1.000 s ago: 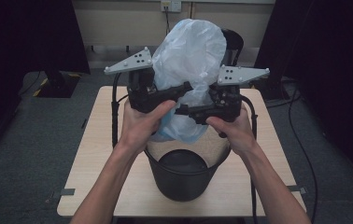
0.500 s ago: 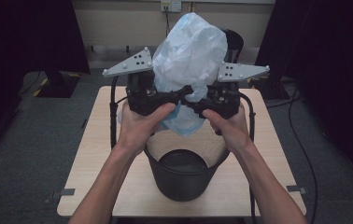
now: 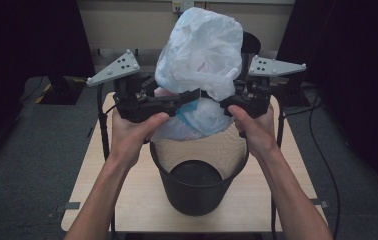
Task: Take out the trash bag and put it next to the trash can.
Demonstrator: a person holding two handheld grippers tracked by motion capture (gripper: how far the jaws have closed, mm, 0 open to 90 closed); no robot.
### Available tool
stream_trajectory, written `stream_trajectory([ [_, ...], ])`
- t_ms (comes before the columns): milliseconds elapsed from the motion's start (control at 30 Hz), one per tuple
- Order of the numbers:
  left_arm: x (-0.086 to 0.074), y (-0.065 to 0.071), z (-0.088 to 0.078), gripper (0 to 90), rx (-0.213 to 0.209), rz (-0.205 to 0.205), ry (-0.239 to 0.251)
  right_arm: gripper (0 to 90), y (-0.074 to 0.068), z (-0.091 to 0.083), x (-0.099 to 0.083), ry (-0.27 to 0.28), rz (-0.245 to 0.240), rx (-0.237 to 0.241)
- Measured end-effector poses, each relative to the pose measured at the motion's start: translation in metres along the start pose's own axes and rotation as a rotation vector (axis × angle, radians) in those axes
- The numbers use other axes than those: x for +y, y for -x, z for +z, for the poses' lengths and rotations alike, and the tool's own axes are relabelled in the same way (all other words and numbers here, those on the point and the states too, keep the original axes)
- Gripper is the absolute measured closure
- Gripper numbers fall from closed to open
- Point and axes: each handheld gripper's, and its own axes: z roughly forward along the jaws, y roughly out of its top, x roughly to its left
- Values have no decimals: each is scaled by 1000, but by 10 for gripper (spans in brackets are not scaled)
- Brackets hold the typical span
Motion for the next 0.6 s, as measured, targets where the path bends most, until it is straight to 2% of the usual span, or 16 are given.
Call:
stream_trajectory([
  [267,-1,-2,-3,270,34,12,3,887,12,-3,5,22,17,-49],
  [600,-4,-11,-16,268,79,9,7,888,30,-8,0,22,47,-101],
])
